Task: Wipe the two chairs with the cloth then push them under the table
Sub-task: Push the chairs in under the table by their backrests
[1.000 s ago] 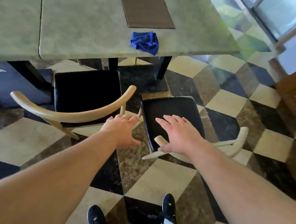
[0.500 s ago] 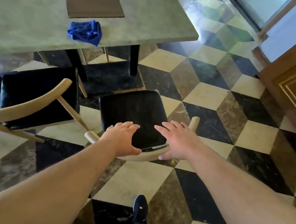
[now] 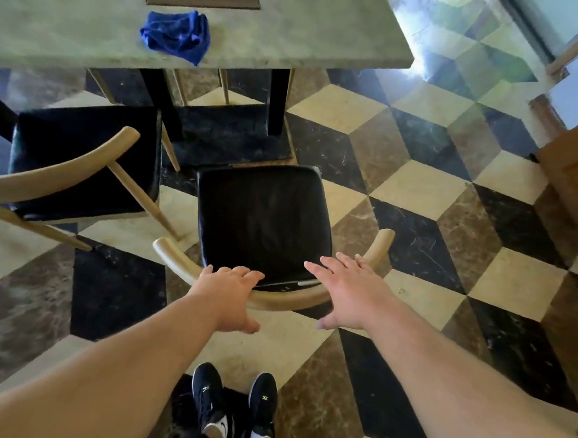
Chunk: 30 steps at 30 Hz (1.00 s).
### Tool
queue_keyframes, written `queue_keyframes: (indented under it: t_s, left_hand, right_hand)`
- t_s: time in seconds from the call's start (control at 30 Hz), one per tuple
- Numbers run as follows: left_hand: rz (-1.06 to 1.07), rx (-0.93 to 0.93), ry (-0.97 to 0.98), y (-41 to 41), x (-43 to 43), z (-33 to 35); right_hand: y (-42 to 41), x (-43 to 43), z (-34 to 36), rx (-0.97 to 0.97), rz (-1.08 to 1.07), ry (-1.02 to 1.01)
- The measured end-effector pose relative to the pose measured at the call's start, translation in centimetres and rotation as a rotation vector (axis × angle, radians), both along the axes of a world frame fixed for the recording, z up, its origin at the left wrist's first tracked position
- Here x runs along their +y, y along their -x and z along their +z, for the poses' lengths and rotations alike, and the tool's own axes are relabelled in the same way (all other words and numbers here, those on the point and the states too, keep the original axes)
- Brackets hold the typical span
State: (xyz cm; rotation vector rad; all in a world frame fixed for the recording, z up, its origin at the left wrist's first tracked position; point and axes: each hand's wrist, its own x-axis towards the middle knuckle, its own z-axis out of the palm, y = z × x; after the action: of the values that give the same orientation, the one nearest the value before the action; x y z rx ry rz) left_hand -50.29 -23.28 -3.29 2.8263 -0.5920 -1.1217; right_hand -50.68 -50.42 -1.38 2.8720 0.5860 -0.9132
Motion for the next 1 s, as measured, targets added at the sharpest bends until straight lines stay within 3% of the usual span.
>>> queue_keyframes:
  t_s: [0.27, 0.6, 1.0]
  left_hand:
    - [-0.029, -0.118, -0.077, -0.2, -1.0, -1.4]
    - [-0.008, -0.080, -0.161, -2.0, -0.6, -1.4]
    - [0.032, -0.161, -0.123, -11.9, 2.2, -2.8]
  right_hand:
    - [-0.5, 0.3, -1.9, -0.013, 0.062, 0.022]
    - [-3.2, 0.6, -2.7, -0.051, 0.204, -0.022]
    - [-13.2, 3.0, -3.2, -0.108, 0.200, -0.033]
